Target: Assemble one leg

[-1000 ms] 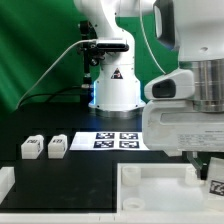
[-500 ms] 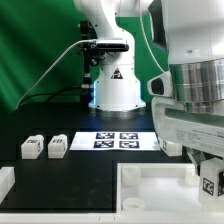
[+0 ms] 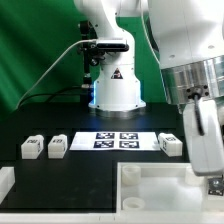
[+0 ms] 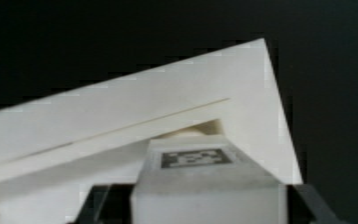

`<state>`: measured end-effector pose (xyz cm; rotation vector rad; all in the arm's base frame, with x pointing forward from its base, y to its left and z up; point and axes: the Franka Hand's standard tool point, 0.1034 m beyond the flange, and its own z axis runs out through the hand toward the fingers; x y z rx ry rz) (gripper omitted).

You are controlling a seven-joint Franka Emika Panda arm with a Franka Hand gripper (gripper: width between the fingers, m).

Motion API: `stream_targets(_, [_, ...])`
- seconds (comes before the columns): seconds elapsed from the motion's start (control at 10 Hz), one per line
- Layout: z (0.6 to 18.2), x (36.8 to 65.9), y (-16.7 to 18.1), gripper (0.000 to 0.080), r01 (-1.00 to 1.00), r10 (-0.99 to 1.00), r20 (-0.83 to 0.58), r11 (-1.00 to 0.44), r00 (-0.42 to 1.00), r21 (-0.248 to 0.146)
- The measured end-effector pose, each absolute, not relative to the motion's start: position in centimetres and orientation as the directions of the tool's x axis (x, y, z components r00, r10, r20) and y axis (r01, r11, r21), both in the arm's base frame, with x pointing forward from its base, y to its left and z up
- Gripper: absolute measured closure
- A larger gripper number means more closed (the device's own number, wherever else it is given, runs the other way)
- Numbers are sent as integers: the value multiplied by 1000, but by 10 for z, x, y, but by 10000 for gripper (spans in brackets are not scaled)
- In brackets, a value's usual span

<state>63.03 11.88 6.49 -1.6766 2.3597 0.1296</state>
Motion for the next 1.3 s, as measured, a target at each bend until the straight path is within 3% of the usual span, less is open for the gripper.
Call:
stream_targets(0.2, [64,630,118,499,-930,-909,-246,362,-337,-63])
stream_targets(0.3, [64,630,119,274,-931,-910,-245,360,-336,-63])
stream_targets(0.4, [64,630,119,274,-931,-910,-245,358,-334,-63])
stream_targets(0.5, [64,630,119,189,-938,-917,-244,339,-314,-66])
stream_targets(0.8, [67,624,127,152,-995,-969,-236,84,-69,-55])
stream_targets(0.9, [69,623,130,152,-996,-971,-223,-82,90,-47])
stream_targets(1.1, [67,625,128,150,-957,-937,-199,-271,287,-104])
stream_targets(1.3, [67,625,128,150,-942,-923,-195,-315,332,-114])
